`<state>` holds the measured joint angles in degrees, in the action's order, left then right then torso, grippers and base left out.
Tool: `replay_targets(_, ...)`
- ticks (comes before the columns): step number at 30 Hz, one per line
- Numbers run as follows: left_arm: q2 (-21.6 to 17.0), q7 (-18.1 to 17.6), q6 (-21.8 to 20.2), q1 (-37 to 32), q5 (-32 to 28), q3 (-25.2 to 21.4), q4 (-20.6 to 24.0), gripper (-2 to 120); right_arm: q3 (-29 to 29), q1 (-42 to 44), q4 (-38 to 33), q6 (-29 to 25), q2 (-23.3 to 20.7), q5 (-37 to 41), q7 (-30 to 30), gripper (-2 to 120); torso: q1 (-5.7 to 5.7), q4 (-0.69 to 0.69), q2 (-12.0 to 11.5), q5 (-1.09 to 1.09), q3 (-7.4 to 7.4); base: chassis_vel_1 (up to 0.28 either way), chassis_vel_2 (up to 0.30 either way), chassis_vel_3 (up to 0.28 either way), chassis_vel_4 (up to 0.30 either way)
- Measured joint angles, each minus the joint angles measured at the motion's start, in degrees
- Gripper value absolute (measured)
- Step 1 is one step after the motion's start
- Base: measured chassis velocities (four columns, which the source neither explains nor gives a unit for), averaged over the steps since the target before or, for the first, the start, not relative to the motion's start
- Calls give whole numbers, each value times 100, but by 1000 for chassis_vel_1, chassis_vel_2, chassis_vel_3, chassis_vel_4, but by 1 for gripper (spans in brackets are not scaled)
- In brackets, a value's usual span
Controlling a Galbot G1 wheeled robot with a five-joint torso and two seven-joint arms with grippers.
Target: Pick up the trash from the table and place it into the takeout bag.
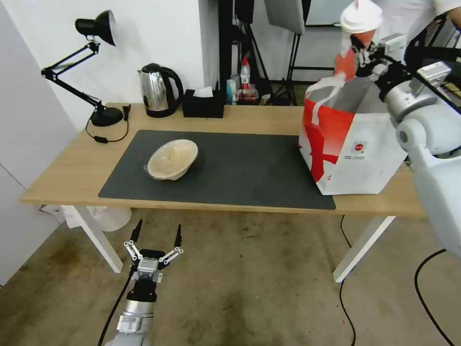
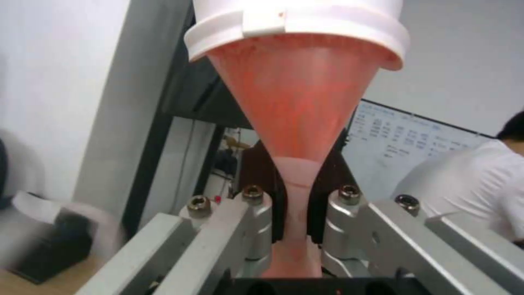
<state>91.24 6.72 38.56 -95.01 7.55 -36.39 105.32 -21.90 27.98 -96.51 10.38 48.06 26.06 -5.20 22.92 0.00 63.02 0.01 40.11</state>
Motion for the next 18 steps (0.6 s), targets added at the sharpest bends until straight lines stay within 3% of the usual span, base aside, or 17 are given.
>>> replay_targets(18, -2, 0, 16, -62, 0, 60, 13, 100, -350, 457, -29, 97, -267, -30, -47, 5, 0, 0, 0, -1, 0, 0, 0, 0, 0)
